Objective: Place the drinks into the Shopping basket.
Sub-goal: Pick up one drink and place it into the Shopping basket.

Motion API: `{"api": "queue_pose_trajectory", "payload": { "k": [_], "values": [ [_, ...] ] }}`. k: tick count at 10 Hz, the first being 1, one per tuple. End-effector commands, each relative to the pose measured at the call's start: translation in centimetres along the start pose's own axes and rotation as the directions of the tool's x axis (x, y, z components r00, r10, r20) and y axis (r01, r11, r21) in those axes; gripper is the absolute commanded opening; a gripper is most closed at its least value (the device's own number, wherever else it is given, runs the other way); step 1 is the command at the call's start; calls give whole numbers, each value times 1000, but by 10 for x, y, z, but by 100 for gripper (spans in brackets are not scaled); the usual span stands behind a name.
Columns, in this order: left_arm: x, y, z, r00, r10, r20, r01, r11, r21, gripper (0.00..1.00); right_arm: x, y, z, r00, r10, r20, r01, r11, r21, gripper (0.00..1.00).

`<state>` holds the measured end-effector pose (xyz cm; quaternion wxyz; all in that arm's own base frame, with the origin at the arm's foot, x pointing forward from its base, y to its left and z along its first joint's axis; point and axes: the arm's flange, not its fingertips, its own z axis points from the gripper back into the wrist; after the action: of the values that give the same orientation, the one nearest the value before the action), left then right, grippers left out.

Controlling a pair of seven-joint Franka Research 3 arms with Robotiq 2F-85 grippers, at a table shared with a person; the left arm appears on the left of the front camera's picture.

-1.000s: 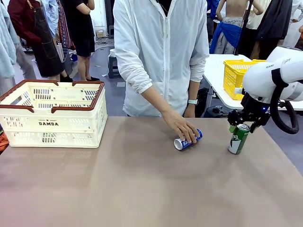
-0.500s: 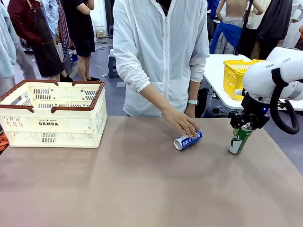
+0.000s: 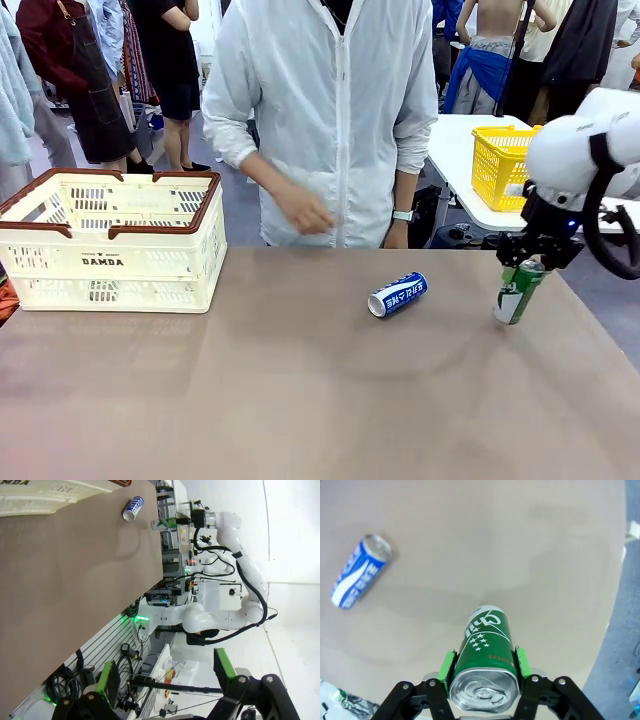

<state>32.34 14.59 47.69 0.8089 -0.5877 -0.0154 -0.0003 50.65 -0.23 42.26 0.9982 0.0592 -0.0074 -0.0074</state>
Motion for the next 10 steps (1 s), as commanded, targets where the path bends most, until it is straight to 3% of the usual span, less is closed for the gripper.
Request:
{"api": "queue_pose_trajectory", "payload": {
  "k": [1,2,3,5,6,7,10],
  "values": [
    [-1,-1,0,1000,2,11,-2,1000,0,100,-68,-4,61,992,-109,-56,113,991,67,0],
    [-1,-1,0,1000,2,11,-2,1000,0,100,-103,-3,75,988,-136,-75,140,989,45,0],
    [-1,-1,0,1000,2,11,-2,1000,0,100,-140,2,78,991,-125,-45,126,992,27,0],
    [-1,-1,0,1000,2,11,-2,1000,0,100,-183,-2,70,985,-162,58,159,985,62,0],
    [-1,-1,0,1000,2,11,-2,1000,0,100,-179,-14,64,977,-201,70,194,976,101,0],
    [-1,-1,0,1000,2,11,-2,1000,0,100,-169,-3,79,993,-114,-26,116,992,48,0],
    [-1,-1,0,1000,2,11,-2,1000,0,100,-185,-7,68,991,-135,-4,135,989,54,0]
  ]
}}
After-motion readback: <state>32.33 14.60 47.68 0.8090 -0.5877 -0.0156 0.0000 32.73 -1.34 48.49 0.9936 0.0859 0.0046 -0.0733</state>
